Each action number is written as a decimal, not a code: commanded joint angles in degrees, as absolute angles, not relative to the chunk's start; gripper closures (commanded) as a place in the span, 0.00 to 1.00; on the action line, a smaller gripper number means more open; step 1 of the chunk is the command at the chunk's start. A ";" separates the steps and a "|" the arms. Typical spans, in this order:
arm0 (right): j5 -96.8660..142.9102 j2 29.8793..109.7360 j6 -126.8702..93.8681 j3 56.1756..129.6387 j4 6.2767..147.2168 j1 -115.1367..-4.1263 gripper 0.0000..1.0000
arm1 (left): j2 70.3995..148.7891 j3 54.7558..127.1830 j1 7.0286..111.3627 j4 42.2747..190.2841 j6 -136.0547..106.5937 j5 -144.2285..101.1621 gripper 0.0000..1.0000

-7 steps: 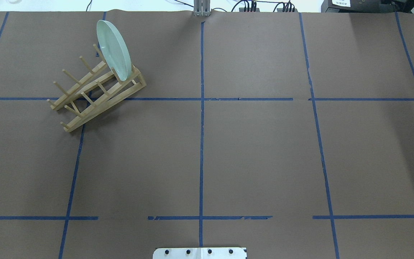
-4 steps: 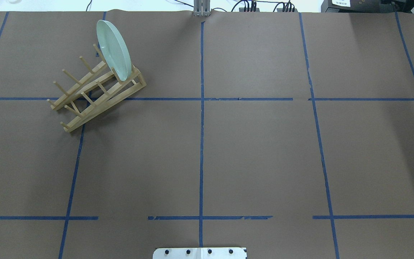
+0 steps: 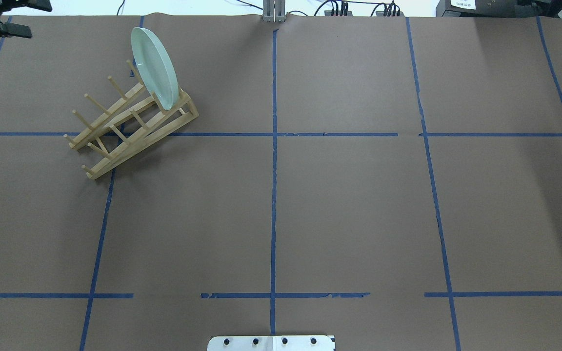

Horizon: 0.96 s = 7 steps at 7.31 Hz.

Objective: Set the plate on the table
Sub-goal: 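Reach the left gripper to the top rim of the pale green plate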

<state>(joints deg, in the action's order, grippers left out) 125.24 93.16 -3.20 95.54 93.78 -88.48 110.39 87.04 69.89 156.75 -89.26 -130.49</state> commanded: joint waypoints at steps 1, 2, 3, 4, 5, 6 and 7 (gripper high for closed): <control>125.24 93.16 -3.16 95.54 93.78 -88.42 0.00 | 113.02 86.40 63.13 160.75 -103.41 -120.35 0.00; 125.24 93.16 -3.16 95.54 93.78 -88.50 0.00 | 115.29 84.13 61.97 160.84 -105.71 -119.89 0.00; 125.24 93.16 -3.16 95.54 93.78 -88.42 0.00 | 116.10 83.07 59.96 160.84 -106.08 -118.84 0.03; 125.24 93.16 -3.16 95.54 93.78 -88.50 0.00 | 116.28 82.97 57.42 160.84 -106.17 -115.17 0.07; 125.24 93.16 -3.25 95.54 93.78 -88.42 0.00 | 117.67 80.97 56.52 160.75 -106.17 -114.27 0.10; 125.24 93.16 -3.25 95.54 93.78 -88.42 0.00 | 119.08 79.03 56.43 160.84 -106.17 -114.26 0.14; 125.24 93.16 -3.25 95.54 93.78 -88.50 0.00 | 119.53 78.32 56.25 160.84 -106.17 -114.17 0.22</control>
